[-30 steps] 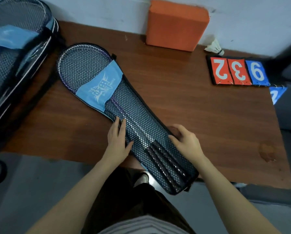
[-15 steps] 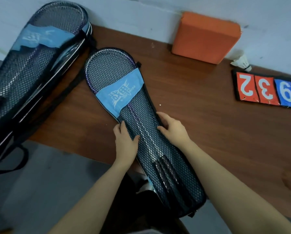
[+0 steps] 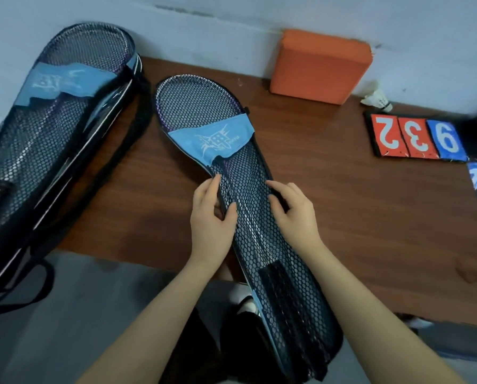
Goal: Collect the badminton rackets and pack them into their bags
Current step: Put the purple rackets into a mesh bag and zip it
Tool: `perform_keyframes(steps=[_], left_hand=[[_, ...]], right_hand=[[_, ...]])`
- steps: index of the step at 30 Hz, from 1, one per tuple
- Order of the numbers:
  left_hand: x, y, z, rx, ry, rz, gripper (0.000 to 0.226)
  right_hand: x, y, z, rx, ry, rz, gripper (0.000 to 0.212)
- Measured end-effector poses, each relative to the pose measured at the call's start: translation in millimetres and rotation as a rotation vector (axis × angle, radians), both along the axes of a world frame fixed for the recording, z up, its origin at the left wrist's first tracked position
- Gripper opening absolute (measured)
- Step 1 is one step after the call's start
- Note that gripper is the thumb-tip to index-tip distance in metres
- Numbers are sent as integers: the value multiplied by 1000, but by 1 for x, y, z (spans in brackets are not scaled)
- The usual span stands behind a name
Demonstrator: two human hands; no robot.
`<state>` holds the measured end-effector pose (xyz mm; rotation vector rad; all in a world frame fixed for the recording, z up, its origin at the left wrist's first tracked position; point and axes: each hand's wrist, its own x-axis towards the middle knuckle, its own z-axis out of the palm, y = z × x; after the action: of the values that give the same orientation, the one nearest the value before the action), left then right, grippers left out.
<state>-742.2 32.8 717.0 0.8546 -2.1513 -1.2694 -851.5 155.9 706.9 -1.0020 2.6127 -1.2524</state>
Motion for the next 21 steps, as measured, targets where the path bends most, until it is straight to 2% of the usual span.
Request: perform_keyframes(steps=[5,8,12,21], left_hand=[[10,-36,17,-37,153,-138,48],[24,-77,30,-11,154,-189,47],[50,-143,60,-113,145,-284,47],[111,-269,101,-240,130,-244,44]], right_hand=[[31,-22,25,-56,73,-132,29],[60,-57,41,-83,142,-205,28],[99,-117,59,-128,164,-317,25],[160,-242,98,-246,195,-304,21]])
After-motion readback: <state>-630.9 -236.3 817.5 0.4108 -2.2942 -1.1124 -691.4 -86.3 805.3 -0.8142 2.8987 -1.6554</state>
